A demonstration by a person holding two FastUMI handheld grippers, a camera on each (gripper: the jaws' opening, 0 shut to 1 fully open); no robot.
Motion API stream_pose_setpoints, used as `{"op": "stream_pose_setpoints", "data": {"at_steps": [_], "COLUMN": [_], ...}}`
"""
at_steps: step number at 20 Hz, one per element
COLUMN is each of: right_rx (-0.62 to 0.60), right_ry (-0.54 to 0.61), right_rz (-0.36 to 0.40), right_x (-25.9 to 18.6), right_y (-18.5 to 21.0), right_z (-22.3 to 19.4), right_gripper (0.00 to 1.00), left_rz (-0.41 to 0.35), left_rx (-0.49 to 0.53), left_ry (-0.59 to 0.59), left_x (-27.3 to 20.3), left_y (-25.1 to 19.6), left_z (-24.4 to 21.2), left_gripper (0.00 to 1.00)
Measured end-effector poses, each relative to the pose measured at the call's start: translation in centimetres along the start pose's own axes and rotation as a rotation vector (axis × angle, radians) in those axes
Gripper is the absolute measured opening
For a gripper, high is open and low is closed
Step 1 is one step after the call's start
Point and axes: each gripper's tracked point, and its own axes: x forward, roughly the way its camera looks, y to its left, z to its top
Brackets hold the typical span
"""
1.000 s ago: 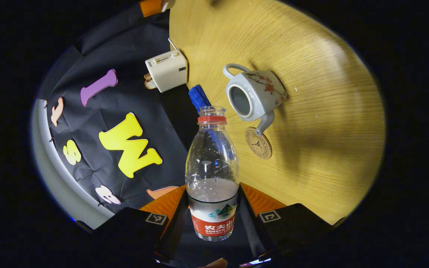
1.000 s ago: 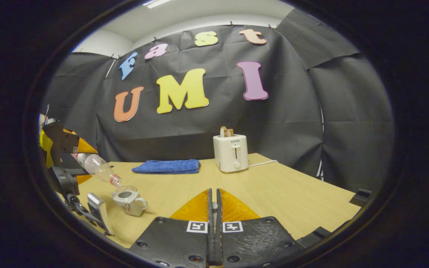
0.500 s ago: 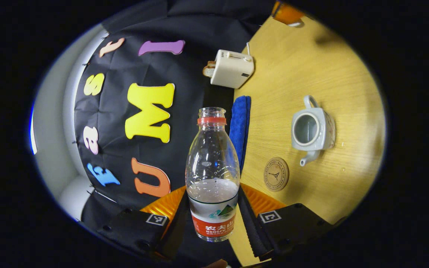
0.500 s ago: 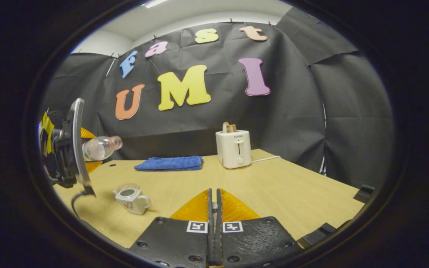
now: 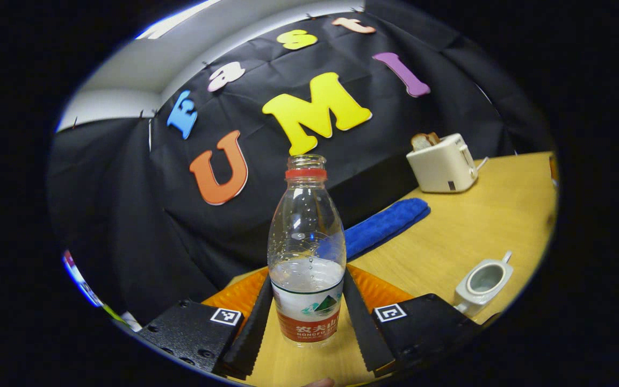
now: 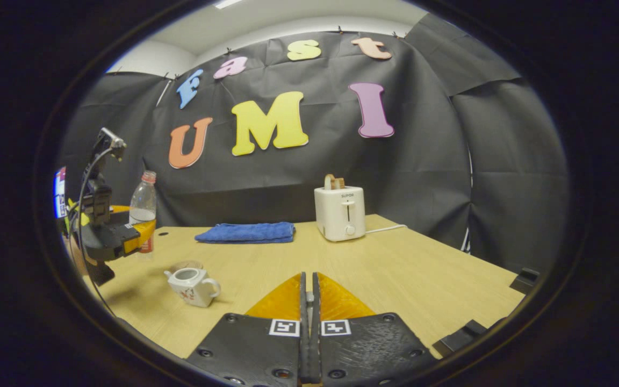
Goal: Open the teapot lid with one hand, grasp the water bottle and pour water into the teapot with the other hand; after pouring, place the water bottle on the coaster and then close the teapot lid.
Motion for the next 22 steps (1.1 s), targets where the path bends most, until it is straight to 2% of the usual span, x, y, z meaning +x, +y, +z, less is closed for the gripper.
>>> {"op": "stream_pose_setpoints", "data": {"at_steps": [3,6,11,16,22], "right_rx": [-0.012,-0.019,-0.046,-0.057,-0.052], "right_ry": [0.009,0.021,0.026,0.039,0.063], "right_rz": [-0.001,0.009,0.026,0.036,0.034], "right_x": [0.1,0.0,-0.1,0.2,0.4], "right_y": [0.1,0.5,1.3,1.6,1.4], "right_z": [-0.3,-0.7,-1.0,-1.6,-2.3], "right_gripper": [0.0,0.0,0.0,0.0,0.0], "left_rz": [-0.007,-0.063,-0.073,-0.092,-0.097], "left_rx": [-0.152,-0.257,-0.3,-0.39,-0.392], "left_ry": [-0.021,-0.018,-0.01,0.002,0.021], "left_x": [0.4,1.2,4.4,5.8,6.1], "left_y": [-0.6,-2.2,-3.5,-4.3,-4.4], "left_z": [-0.1,0.3,0.6,1.1,0.2], "left_gripper": [0.76,0.76,0.76,0.77,0.78]}}
